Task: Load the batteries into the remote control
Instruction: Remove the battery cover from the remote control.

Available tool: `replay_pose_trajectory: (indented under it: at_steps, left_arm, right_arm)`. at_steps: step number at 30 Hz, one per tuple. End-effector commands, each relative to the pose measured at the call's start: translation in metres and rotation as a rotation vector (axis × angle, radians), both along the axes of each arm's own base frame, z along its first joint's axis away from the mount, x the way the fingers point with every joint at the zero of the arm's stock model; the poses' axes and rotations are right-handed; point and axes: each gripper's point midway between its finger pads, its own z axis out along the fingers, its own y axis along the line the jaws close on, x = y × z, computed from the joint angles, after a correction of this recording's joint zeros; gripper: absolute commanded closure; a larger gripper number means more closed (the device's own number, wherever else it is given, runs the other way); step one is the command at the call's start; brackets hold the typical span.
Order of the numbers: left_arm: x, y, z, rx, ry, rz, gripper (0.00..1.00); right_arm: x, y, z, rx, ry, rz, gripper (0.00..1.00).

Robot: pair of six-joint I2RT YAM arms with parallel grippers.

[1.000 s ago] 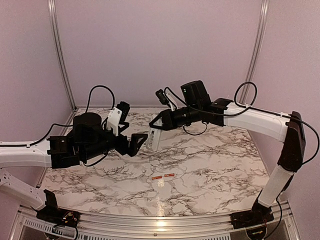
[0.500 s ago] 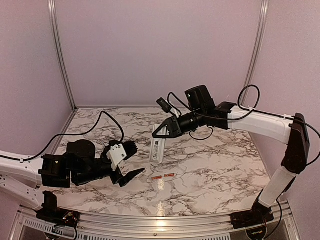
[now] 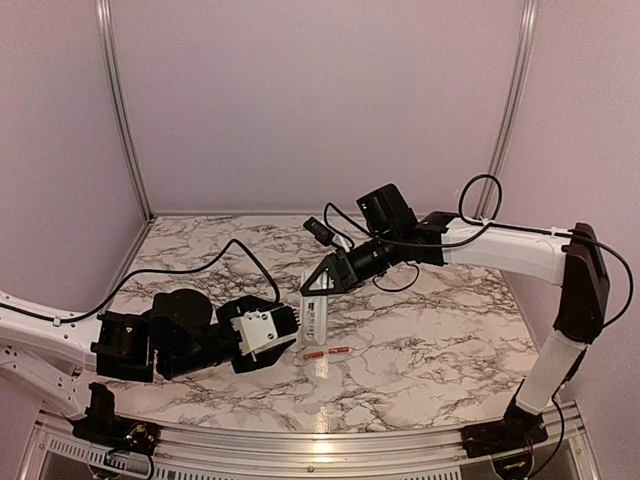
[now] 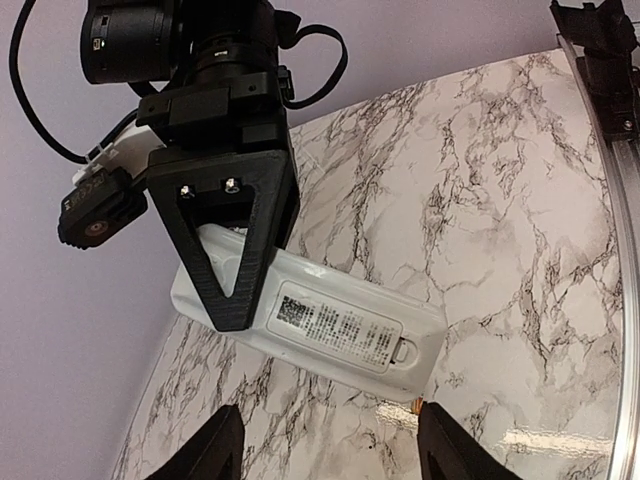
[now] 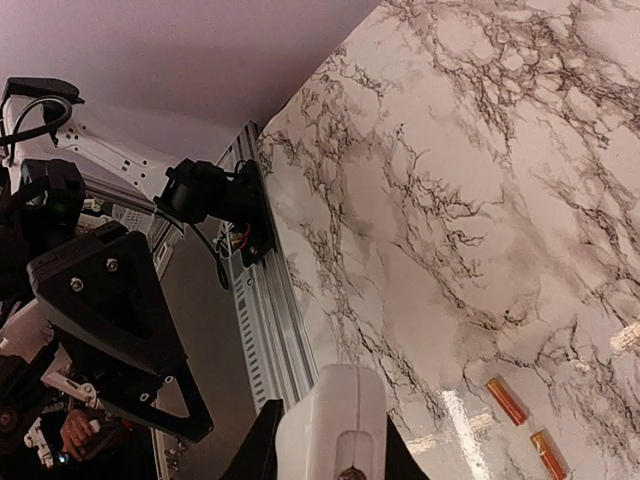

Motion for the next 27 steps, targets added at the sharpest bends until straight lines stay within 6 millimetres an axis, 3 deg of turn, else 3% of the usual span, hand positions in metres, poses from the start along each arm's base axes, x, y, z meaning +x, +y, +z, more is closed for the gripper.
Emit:
replay_pose_trajectory:
  at_steps: [1, 14, 27]
  left_arm:
    - [0.001, -0.016, 0.013, 0.003, -0.043, -0.021, 0.40]
    - [0.001, -0.039, -0.006, 0.087, -0.041, -0.058, 0.46]
    - [0.005, -0.034, -0.024, 0.174, -0.052, -0.040, 0.45]
  right_arm:
    - [-0.007, 0.006, -0.003, -0.010, 0.025, 0.030, 1.00]
    - [-0.015, 0.010, -0.002, -0.004, 0.052, 0.053, 1.00]
    - [-0.022, 0.012, 0.000, 0.009, 0.071, 0.077, 1.00]
